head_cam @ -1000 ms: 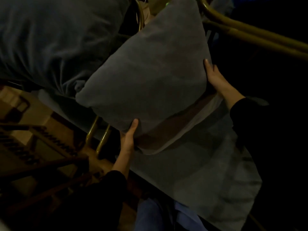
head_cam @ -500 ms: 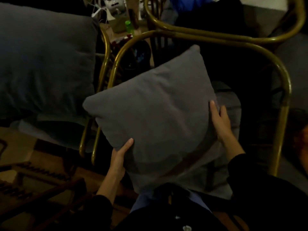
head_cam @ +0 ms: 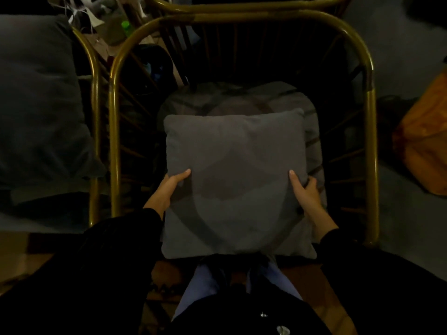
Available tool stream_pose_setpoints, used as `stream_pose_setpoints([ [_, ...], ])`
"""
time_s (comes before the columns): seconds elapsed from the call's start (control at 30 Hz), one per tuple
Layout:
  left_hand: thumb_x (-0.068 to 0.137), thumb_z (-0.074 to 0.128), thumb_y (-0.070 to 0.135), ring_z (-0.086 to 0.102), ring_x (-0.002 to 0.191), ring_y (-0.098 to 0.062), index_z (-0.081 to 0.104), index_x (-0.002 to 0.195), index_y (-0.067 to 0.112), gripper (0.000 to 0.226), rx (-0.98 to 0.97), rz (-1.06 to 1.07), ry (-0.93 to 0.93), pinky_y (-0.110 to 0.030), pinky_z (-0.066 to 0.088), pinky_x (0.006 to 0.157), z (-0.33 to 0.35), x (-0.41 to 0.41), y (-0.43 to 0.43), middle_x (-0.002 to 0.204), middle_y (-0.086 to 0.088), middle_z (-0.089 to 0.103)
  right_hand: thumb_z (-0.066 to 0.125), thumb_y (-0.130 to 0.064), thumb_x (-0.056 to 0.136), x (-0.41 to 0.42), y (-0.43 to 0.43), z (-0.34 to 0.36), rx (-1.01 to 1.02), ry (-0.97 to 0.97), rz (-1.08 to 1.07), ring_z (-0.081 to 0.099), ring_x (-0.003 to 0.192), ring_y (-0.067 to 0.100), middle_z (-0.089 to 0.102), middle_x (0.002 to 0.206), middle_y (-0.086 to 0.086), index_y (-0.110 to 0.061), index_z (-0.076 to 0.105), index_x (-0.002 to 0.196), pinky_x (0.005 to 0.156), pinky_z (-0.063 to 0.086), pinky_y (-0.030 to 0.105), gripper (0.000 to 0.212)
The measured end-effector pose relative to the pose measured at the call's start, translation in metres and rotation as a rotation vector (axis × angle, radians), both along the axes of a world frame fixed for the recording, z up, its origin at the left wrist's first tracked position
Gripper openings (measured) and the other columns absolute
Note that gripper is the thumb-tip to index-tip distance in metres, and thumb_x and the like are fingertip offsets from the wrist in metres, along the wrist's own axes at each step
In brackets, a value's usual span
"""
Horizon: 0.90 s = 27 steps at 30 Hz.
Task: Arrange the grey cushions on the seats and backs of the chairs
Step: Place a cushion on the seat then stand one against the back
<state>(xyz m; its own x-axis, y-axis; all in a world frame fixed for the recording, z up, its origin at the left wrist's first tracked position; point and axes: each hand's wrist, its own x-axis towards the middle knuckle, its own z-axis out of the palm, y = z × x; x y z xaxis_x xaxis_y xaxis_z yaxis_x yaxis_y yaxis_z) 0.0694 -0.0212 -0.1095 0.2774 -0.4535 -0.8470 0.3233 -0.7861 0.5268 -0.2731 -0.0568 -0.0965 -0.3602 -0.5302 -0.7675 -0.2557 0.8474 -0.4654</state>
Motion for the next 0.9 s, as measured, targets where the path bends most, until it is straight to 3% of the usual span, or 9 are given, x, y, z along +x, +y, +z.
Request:
stream_pose_setpoints([
  [0.13,0.064,0.086,0.038,0.058,0.118,-0.027,0.042,0.144,0.024,0.093,-0.08,-0.034,-0.017,-0.048,0.047,0.103,0.003,-0.004,-0.011,0.136,0.0,0.058,0.06,-0.078,0.064,0.001,-0.008,-0.011,0.012,-0.071,0.033,0.034,0.139,0.038,0.026,0.157,0.011,-0.029,0.014,0.152,0.113,0.033,0.05,0.111],
  [0.27,0.078,0.079,0.029,0.052,0.124,-0.027,0.033,0.148,0.018,0.085,-0.039,-0.064,-0.164,-0.047,0.043,0.107,-0.004,-0.012,-0.011,0.14,-0.002,0.051,0.059,-0.074,0.072,0.005,-0.004,-0.016,-0.006,0.018,0.087,0.037,0.136,0.039,0.029,0.155,0.014,-0.027,0.014,0.153,0.112,0.035,0.049,0.103],
  [0.4,0.081,0.075,0.036,0.048,0.131,-0.035,0.041,0.144,0.01,0.077,0.079,-0.159,-0.467,-0.043,0.041,0.109,-0.006,-0.02,-0.007,0.146,-0.014,0.049,0.048,-0.075,0.078,0.021,0.002,-0.018,0.018,0.182,0.135,0.038,0.132,0.046,0.031,0.149,0.023,-0.027,0.011,0.152,0.108,0.034,0.057,0.095],
  [0.5,0.086,0.069,0.03,0.052,0.125,-0.038,0.052,0.134,0.004,0.057,0.11,-0.197,-0.627,-0.04,0.045,0.1,0.009,-0.027,-0.01,0.137,-0.019,0.055,0.038,-0.058,0.093,0.047,-0.002,-0.011,0.013,0.352,0.149,0.032,0.135,0.046,0.029,0.149,0.027,-0.012,0.018,0.151,0.109,0.027,0.06,0.077],
  [0.6,0.087,0.066,0.015,0.059,0.115,-0.034,0.058,0.125,0.003,0.041,0.011,-0.216,-0.709,-0.032,0.046,0.087,0.034,-0.012,-0.012,0.124,-0.019,0.063,0.036,-0.038,0.1,0.087,-0.005,0.006,-0.044,0.473,0.235,0.016,0.142,0.047,0.016,0.153,0.032,-0.006,0.017,0.151,0.112,0.016,0.062,0.063],
  [0.7,0.087,0.066,0.013,0.064,0.107,-0.028,0.06,0.126,0.007,0.039,-0.187,-0.25,-0.771,-0.033,0.05,0.093,0.068,0.032,-0.013,0.113,-0.014,0.068,0.047,-0.03,0.097,0.136,-0.003,0.019,-0.206,0.519,0.451,0.016,0.142,0.048,0.018,0.152,0.032,-0.006,0.027,0.146,0.111,0.018,0.06,0.059],
  [0.8,0.086,0.065,0.008,0.067,0.096,-0.021,0.066,0.117,0.008,0.031,-0.362,-0.267,-0.89,-0.028,0.054,0.085,0.106,0.097,-0.01,0.101,-0.008,0.07,0.054,-0.027,0.093,0.202,-0.007,0.036,-0.362,0.422,0.665,0.033,0.133,0.045,0.036,0.143,0.028,-0.002,0.037,0.138,0.107,0.031,0.053,0.054],
  [0.9,0.082,0.061,0.004,0.066,0.096,-0.024,0.069,0.108,0.006,0.028,-0.461,-0.3,-1.115,-0.025,0.048,0.084,0.145,0.175,0.001,0.102,-0.01,0.071,0.052,-0.024,0.096,0.287,-0.013,0.059,-0.454,0.084,0.751,0.041,0.127,0.043,0.041,0.139,0.027,0.0,0.036,0.139,0.101,0.037,0.043,0.052],
])
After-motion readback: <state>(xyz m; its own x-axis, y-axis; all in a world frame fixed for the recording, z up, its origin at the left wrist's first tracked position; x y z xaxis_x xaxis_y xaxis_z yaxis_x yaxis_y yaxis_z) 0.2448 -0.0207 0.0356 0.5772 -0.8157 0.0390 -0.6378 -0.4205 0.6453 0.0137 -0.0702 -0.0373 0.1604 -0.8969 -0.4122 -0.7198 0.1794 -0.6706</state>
